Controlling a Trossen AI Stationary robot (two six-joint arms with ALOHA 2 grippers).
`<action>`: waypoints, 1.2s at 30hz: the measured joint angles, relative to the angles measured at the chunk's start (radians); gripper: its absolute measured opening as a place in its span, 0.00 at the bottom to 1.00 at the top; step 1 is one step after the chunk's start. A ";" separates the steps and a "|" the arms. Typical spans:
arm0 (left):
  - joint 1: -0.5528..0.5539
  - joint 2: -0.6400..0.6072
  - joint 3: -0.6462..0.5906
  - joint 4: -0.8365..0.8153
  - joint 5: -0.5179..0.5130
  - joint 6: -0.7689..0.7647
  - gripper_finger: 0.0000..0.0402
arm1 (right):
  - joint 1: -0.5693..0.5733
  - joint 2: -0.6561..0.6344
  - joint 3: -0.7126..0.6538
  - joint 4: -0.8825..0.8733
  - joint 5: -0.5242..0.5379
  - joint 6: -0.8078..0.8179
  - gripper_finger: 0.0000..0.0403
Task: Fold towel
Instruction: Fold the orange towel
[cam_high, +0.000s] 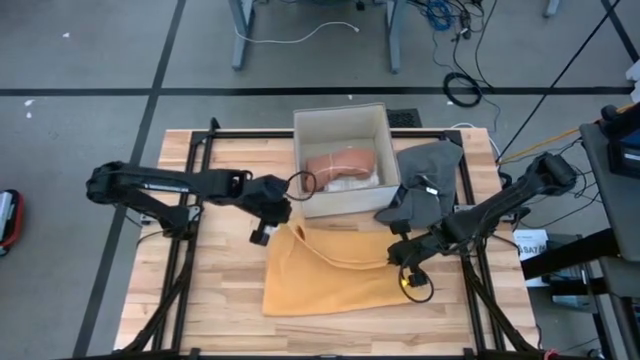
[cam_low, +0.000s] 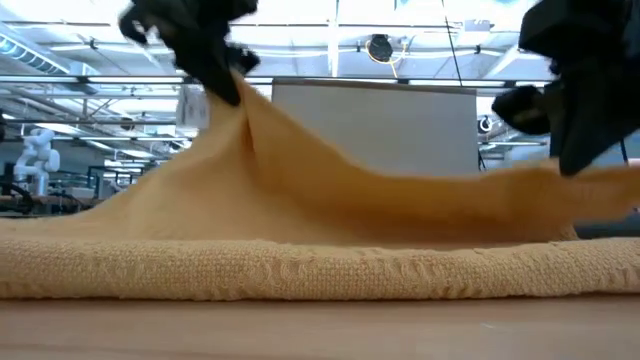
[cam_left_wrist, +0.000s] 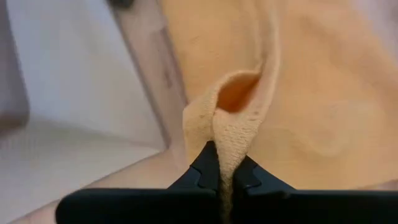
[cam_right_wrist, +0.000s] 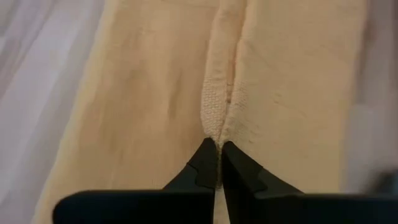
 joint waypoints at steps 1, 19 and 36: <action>-0.020 -0.005 0.016 -0.016 -0.008 -0.013 0.00 | 0.000 -0.021 0.019 -0.055 0.000 -0.001 0.01; -0.318 0.110 0.052 -0.177 -0.383 -0.224 0.00 | -0.004 -0.209 0.175 -0.497 -0.108 0.039 0.01; -0.551 0.238 0.052 -0.085 -0.369 -0.389 0.00 | 0.137 -0.112 0.175 -0.385 -0.183 0.208 0.01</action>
